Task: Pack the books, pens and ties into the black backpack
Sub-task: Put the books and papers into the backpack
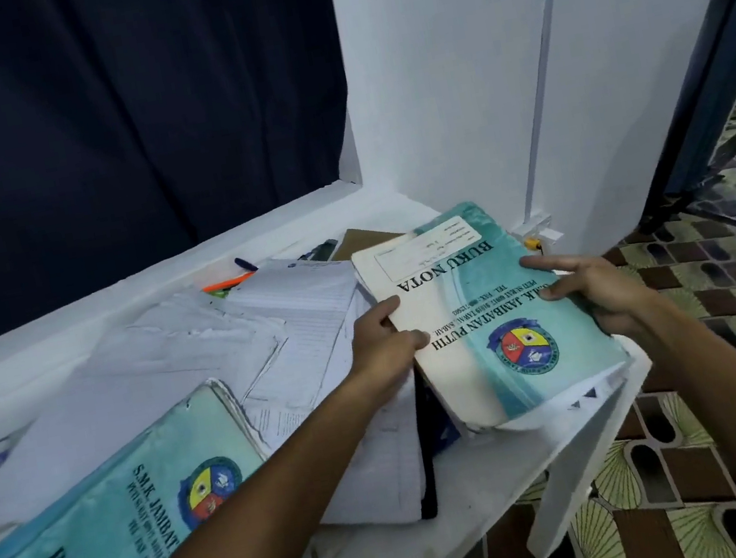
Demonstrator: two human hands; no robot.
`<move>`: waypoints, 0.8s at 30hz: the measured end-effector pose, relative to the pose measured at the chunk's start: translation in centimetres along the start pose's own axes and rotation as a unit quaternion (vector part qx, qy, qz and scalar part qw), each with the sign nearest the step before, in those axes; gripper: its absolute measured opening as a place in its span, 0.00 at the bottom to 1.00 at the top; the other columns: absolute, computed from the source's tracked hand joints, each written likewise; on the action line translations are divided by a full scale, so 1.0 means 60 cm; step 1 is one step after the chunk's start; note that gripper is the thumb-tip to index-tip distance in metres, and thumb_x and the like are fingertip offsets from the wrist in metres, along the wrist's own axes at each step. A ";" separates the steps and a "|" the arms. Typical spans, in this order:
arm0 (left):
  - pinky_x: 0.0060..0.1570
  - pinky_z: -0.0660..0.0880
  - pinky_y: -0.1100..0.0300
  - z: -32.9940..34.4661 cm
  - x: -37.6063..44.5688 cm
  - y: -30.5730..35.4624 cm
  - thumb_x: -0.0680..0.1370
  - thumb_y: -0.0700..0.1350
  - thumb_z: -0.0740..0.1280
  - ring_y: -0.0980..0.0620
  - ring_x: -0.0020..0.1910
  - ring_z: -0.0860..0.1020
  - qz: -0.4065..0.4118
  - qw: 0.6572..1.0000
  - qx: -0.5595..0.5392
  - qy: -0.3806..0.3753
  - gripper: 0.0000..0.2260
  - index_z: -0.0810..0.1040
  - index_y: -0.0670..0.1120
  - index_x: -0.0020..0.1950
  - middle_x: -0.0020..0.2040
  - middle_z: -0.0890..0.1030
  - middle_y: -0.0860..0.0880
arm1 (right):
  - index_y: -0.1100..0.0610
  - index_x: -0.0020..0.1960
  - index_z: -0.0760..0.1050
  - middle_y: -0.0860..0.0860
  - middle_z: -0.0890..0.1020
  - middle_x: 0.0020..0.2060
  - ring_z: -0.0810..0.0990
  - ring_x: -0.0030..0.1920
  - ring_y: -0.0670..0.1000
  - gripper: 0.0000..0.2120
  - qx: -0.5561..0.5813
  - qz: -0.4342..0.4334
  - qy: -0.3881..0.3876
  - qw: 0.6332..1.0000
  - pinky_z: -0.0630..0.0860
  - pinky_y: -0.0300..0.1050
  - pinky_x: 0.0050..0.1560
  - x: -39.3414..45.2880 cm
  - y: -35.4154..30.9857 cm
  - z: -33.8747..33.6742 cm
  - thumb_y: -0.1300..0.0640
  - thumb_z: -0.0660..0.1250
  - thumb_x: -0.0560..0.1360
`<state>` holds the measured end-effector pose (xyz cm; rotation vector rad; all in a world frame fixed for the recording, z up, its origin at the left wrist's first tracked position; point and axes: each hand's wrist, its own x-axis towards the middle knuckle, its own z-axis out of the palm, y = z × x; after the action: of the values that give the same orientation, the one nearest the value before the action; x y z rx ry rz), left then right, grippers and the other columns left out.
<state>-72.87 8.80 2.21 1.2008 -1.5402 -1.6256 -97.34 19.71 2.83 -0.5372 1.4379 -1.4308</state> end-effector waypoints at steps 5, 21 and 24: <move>0.56 0.78 0.51 -0.103 -0.029 0.034 0.69 0.30 0.75 0.47 0.50 0.80 0.071 0.995 -0.005 0.065 0.31 0.70 0.39 0.71 0.60 0.77 0.44 | 0.57 0.60 0.77 0.61 0.83 0.50 0.84 0.43 0.61 0.24 0.017 -0.037 -0.064 0.997 0.82 0.52 0.38 0.010 -0.034 0.103 0.76 0.61 0.70; 0.67 0.65 0.46 -0.536 -0.304 -0.020 0.69 0.54 0.76 0.39 0.70 0.60 0.005 0.792 0.504 0.345 0.31 0.72 0.50 0.69 0.72 0.64 0.46 | 0.54 0.58 0.81 0.58 0.85 0.46 0.84 0.45 0.59 0.25 -0.341 -0.015 -0.428 0.837 0.82 0.47 0.42 0.024 0.068 0.649 0.77 0.62 0.70; 0.66 0.59 0.30 -0.553 -0.336 -0.042 0.70 0.59 0.74 0.28 0.74 0.46 -0.185 0.755 0.572 0.262 0.37 0.63 0.53 0.75 0.79 0.49 0.44 | 0.52 0.55 0.82 0.51 0.86 0.42 0.84 0.39 0.48 0.25 -0.456 -0.080 -0.473 0.750 0.78 0.38 0.36 0.003 0.074 0.704 0.76 0.63 0.70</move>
<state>-34.37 12.42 6.56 2.4354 -1.9614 -0.2068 -59.90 0.14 6.96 -1.7390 1.1128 -0.2590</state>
